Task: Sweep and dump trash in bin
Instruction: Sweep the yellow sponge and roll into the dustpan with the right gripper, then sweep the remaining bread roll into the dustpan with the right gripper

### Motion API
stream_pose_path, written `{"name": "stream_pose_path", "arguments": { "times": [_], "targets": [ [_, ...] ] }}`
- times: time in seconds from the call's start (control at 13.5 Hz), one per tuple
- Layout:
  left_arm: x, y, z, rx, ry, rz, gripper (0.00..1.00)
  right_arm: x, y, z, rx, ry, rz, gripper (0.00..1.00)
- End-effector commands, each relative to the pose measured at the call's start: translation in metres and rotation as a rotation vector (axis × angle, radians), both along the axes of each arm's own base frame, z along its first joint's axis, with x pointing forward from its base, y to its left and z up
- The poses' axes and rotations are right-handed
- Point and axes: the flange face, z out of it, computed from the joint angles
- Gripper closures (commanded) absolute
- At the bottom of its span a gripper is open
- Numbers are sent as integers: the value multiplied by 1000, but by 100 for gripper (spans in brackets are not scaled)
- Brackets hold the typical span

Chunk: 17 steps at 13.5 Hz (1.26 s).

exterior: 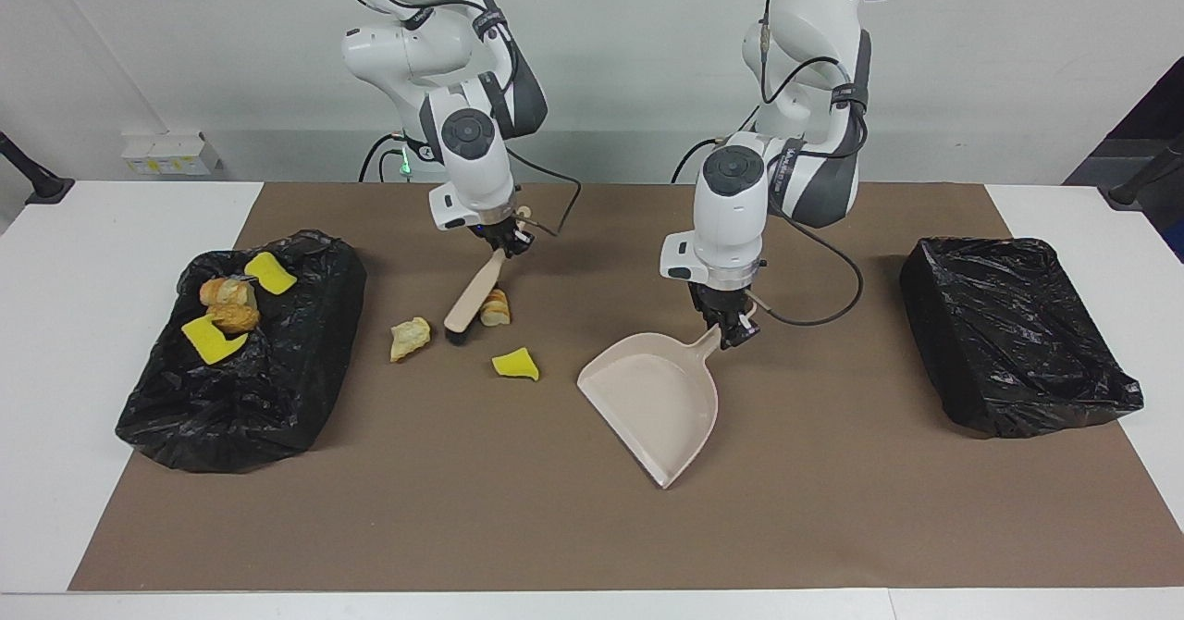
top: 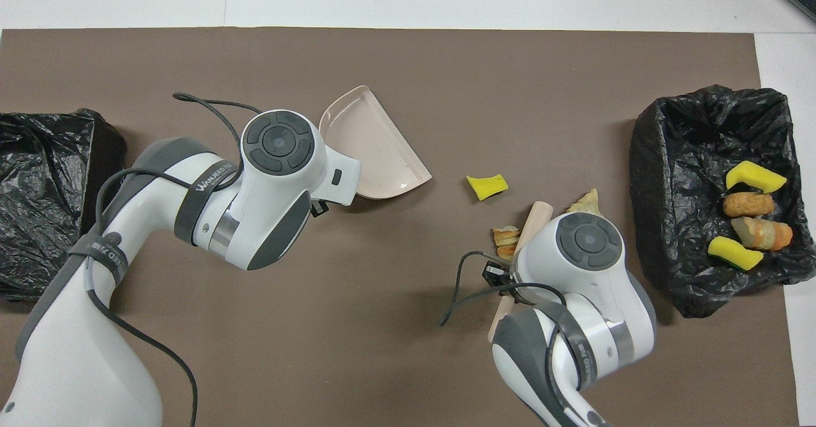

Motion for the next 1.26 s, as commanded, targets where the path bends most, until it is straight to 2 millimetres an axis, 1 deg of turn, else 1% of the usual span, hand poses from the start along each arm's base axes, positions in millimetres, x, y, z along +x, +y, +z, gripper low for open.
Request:
{"name": "stream_pose_path", "arguments": {
  "times": [0.0, 0.07, 0.15, 0.22, 0.3, 0.37, 0.45, 0.59, 0.67, 0.74, 0.82, 0.97, 1.19],
  "targets": [
    [-23, 12, -3, 4, 11, -142, 100, 37, 14, 0, 63, -10, 129, 100],
    [-28, 13, -8, -8, -5, -147, 100, 43, 18, -11, 73, -5, 176, 100],
    [-37, 10, -12, -16, -15, -163, 100, 49, 37, -17, 99, -14, 230, 100],
    [-44, 7, -16, -22, -20, -174, 100, 55, 51, -11, 115, -29, 268, 100],
    [-51, 1, -18, -28, -29, -193, 100, 61, 64, -1, 131, -43, 284, 100],
    [-56, -4, -19, -32, -33, -203, 100, 67, 80, 4, 159, -55, 293, 100],
    [-63, -5, -23, -30, -25, -209, 100, 71, 98, 10, 204, -63, 288, 100],
    [-75, -6, -27, -30, -24, -225, 100, 78, 128, 32, 313, -87, 248, 100],
    [-78, -4, -28, -32, -26, -231, 100, 86, 137, 43, 335, -103, 246, 100],
    [-78, -3, -30, -32, -24, -232, 100, 91, 137, 55, 336, -115, 258, 100],
    [-78, -3, -30, -32, -25, -233, 100, 92, 127, 59, 326, -99, 258, 100],
    [-76, 0, -30, -33, -27, -229, 100, 86, 102, 76, 295, -22, 254, 100],
    [-76, -1, -29, -32, -29, -272, 100, 81, 61, 87, 193, 52, 261, 100]
  ]
}}
